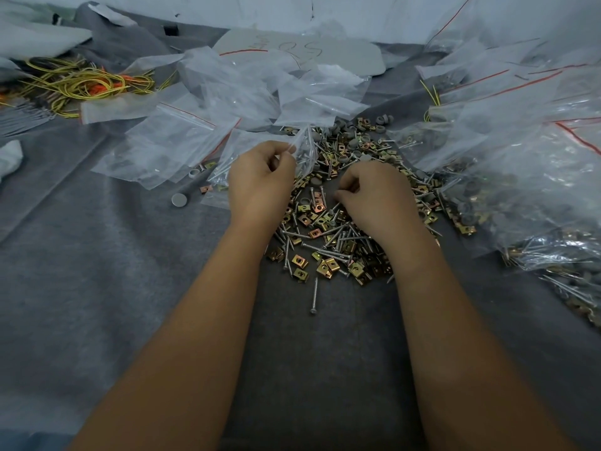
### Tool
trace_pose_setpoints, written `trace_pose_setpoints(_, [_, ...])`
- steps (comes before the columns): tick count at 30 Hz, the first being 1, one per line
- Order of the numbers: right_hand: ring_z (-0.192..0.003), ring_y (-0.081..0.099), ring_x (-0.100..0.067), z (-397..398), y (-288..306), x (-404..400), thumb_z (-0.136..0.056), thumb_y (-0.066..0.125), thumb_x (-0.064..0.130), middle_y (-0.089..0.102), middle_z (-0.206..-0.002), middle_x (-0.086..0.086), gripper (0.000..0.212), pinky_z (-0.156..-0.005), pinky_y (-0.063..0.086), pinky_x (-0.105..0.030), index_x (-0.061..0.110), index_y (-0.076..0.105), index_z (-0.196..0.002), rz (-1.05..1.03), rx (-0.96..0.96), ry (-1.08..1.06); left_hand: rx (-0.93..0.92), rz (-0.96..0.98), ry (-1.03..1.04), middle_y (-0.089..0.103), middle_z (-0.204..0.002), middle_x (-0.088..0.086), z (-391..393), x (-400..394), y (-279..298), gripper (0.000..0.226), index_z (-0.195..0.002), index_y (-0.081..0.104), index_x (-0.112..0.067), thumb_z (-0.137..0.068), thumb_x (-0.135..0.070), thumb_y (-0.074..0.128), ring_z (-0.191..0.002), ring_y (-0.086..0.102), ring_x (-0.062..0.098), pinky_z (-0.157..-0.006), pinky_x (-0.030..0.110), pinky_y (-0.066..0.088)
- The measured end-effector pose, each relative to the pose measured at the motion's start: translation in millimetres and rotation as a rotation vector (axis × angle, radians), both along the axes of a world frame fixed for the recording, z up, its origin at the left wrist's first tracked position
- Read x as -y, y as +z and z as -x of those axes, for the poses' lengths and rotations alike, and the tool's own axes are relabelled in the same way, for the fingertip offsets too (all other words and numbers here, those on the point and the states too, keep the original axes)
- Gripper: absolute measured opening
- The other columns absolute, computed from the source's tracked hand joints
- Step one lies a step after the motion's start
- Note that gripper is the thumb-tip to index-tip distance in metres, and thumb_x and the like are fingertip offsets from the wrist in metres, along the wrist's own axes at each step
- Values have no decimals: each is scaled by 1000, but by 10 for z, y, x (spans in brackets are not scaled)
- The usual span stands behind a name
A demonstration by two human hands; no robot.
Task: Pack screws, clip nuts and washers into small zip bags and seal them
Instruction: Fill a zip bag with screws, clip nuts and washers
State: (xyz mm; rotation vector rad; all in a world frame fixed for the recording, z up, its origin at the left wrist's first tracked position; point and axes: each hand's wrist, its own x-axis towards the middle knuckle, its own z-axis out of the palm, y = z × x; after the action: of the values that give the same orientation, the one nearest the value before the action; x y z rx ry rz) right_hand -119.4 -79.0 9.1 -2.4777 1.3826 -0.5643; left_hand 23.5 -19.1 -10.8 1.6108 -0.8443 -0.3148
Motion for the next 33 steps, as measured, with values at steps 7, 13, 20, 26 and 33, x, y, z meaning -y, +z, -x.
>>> trace_pose_setpoints(7, [-88,61,-8,49,7,39,-91,63,6,71,-100,0,22,-78,47,-18,15,73,-107,-182,378,-25,37,-29,-24,50,-51,-15,-5,2,-9,22,-87,67,-40,-87,-24,51,-43,40,0,-44,19,30])
trace_pose_setpoints(13, [-75,57,4,46,39,20,-87,69,11,65,-84,10,13,-64,42,-3,20,73,-96,-86,538,1,63,-31,-42,49,-50,-14,19,-5,-10,21,-89,68,-38,-87,-26,51,-44,39,1,-52,25,33])
trace_pose_setpoints(20, [-83,57,-12,-102,12,-68,-87,69,13,61,-92,0,21,-75,48,-27,24,74,-104,82,505,148,145,-12,-89,52,-51,-10,62,-35,2,20,-90,70,-33,-84,-32,51,-46,43,4,-53,33,40])
trace_pose_setpoints(26, [-90,57,-15,-43,-12,-15,-91,56,2,62,-99,0,29,-78,50,-33,23,67,-109,77,428,77,59,-1,33,53,-52,-18,35,-32,40,20,-83,67,-39,-85,-27,51,-52,48,5,-59,33,49])
trace_pose_setpoints(33, [-99,53,-27,-58,-35,-1,-94,51,6,61,-95,-3,37,-84,42,-35,31,75,-107,141,-65,216,35,28,22,51,-55,-11,36,-40,56,25,-78,63,-41,-87,-21,51,-49,41,4,-55,27,35])
